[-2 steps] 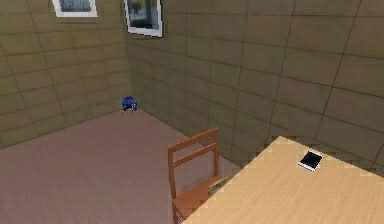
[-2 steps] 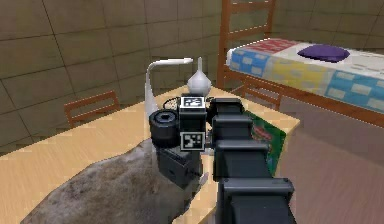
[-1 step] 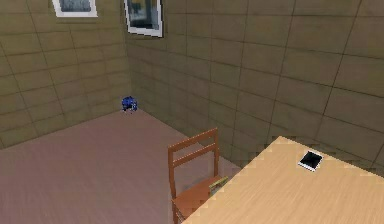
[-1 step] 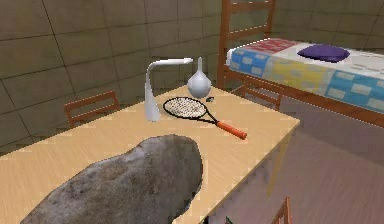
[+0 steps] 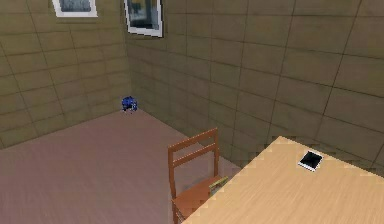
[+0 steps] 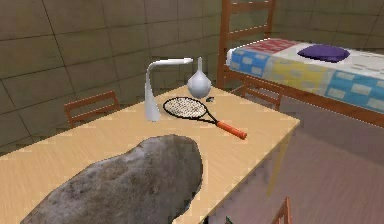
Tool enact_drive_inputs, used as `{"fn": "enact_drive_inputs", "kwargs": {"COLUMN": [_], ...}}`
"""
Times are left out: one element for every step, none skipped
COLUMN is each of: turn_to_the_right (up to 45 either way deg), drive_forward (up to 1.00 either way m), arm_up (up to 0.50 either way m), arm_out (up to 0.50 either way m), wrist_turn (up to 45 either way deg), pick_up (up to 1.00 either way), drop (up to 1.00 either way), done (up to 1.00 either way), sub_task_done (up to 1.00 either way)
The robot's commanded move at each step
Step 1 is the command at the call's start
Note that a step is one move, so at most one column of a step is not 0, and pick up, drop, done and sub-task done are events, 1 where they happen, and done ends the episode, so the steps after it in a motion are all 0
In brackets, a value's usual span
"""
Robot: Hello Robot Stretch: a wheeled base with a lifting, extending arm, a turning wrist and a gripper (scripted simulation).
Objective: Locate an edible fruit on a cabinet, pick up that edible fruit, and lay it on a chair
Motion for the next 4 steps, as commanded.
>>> {"fn": "enact_drive_inputs", "kwargs": {"turn_to_the_right": [0.0,0.0,0.0,0.0], "drive_forward": [0.0,0.0,0.0,0.0], "arm_up": [0.0,0.1,0.0,0.0], "arm_out": [0.0,0.0,-0.08,0.0], "wrist_turn": [0.0,0.0,0.0,0.0], "pick_up": [0.0,0.0,0.0,0.0], "drop": [1.0,0.0,0.0,0.0], "done": [0.0,0.0,0.0,1.0], "sub_task_done": [0.0,0.0,0.0,0.0]}}
